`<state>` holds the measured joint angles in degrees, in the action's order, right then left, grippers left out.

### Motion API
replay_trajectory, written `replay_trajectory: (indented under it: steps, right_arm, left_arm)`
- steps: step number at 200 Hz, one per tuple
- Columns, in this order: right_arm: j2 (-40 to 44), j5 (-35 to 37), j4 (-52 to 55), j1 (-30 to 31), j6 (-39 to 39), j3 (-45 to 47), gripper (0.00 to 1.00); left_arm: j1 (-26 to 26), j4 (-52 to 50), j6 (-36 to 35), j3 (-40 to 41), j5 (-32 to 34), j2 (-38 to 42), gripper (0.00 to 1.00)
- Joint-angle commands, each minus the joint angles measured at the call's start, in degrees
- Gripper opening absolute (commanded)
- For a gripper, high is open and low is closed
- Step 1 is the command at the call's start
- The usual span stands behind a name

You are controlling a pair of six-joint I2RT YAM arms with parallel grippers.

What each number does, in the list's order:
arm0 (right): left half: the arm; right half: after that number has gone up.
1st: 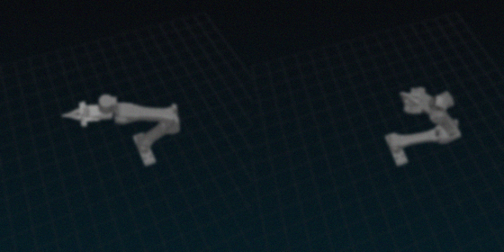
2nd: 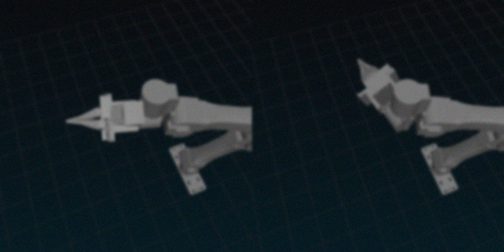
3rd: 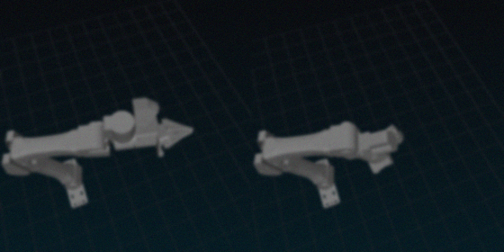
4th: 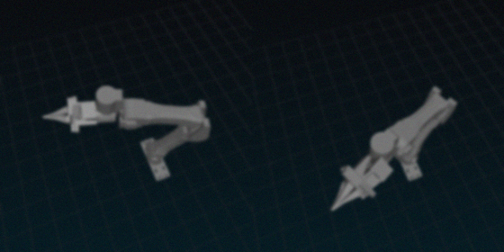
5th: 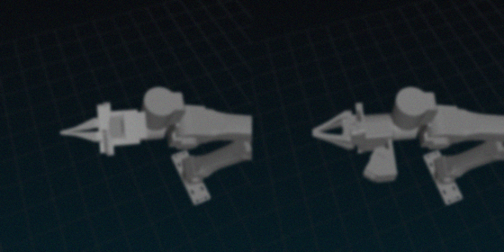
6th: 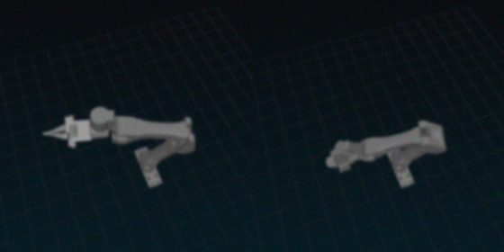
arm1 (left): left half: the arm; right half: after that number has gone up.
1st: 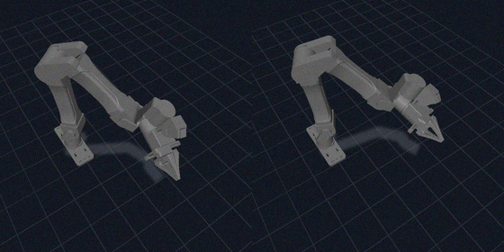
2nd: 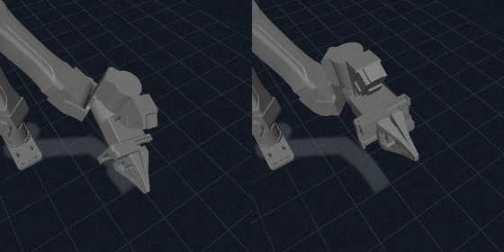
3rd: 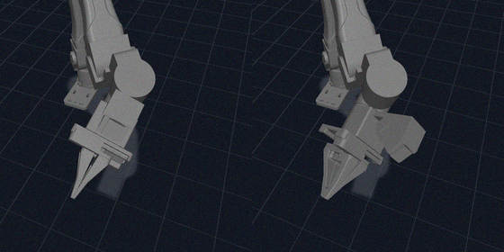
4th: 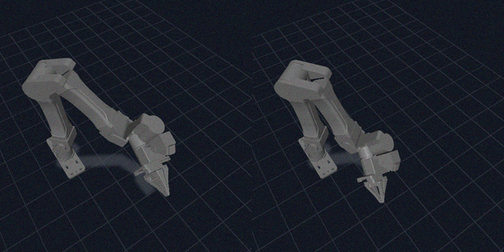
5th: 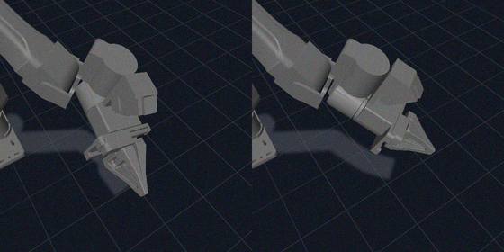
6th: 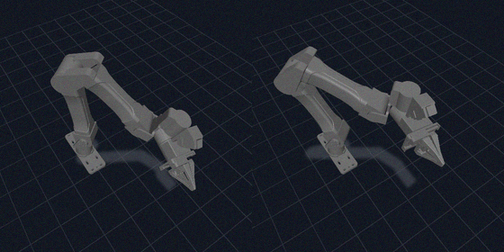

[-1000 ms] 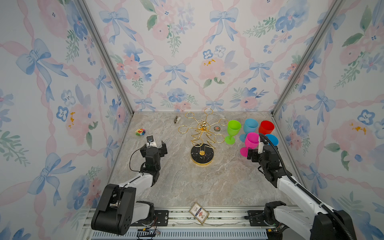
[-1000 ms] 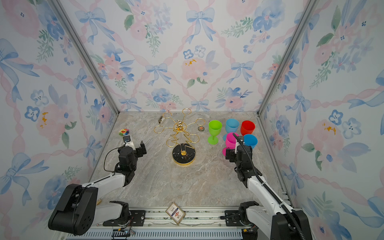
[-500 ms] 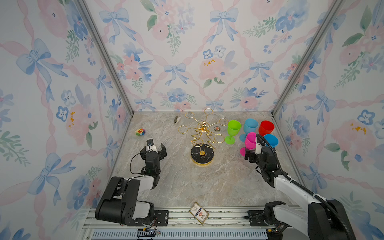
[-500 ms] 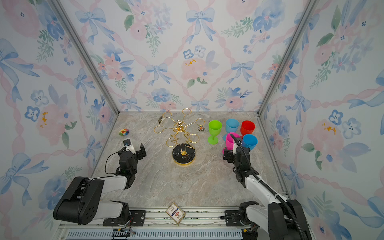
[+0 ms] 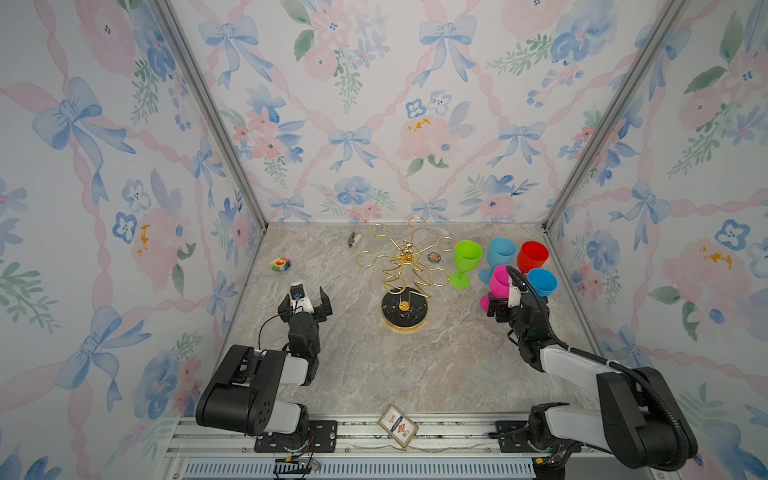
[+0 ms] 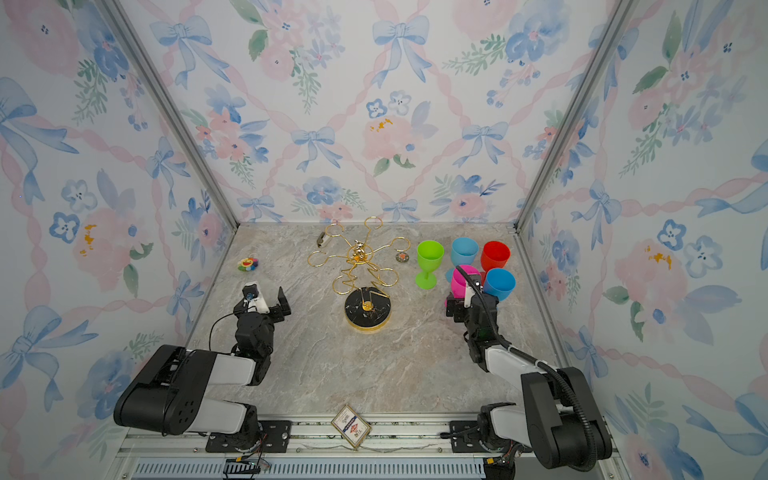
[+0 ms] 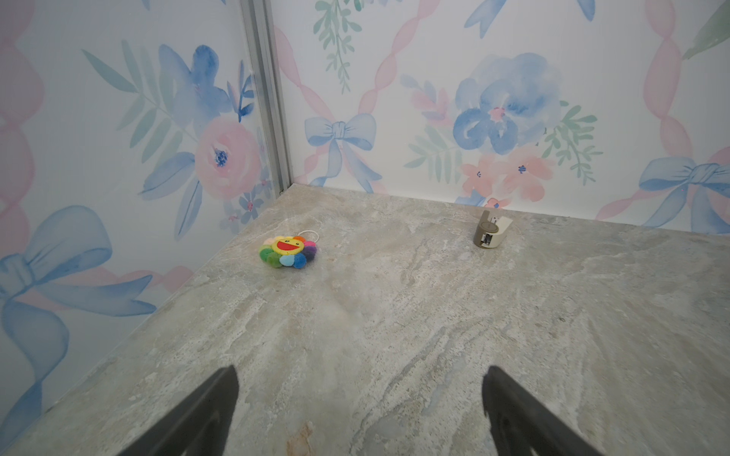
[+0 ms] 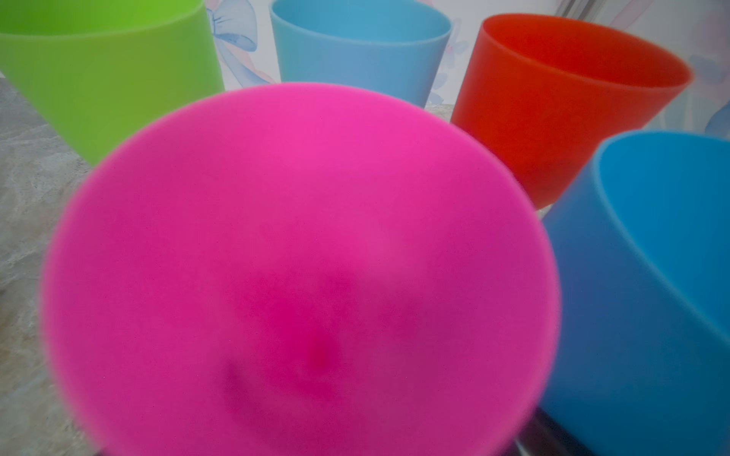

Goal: Take the wine glass off the wine glass rack
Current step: Reset both arms

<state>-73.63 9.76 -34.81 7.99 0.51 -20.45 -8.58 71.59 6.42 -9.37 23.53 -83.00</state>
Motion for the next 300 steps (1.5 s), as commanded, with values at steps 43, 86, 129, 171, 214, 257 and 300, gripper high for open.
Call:
replay_trajectory:
  steps: [43,86,129,171,214,257,300]
  right_arm:
    - [-5.0,-2.3,-8.0,-2.1,2.1,-1.7,0.97]
    - [-10.4,-4.2,-18.2,-2.4,3.4,0.9,0.97]
    - [-15.1,-6.1,-27.0,-3.7,2.3,3.0,0.97]
    - [-15.2,-7.5,-24.5,-4.3,2.0,1.7,0.97]
    - [-15.1,-8.9,-20.4,-5.0,1.7,-0.4,0.97]
    - [-15.2,-8.4,-18.8,-5.3,1.1,-1.2,0.97]
    - [-15.2,-8.7,-17.5,-6.2,0.0,-1.9,0.97]
  left_arm:
    - [0.4,10.8,-1.6,1.1,-1.0,-6.2,0.98]
    - [0.4,10.6,-1.7,0.6,-1.0,-6.5,0.98]
    - [0.5,9.2,-1.5,-0.1,-0.8,-6.5,0.98]
    - [0.4,9.1,-1.6,-0.2,-0.7,-6.6,0.98]
    - [0.4,9.1,-1.6,-0.1,-0.7,-6.6,0.98]
    - [0.4,9.1,-1.5,-0.1,-0.8,-6.5,0.98]
    - [0.4,9.1,-1.7,-0.2,-0.8,-6.5,0.98]
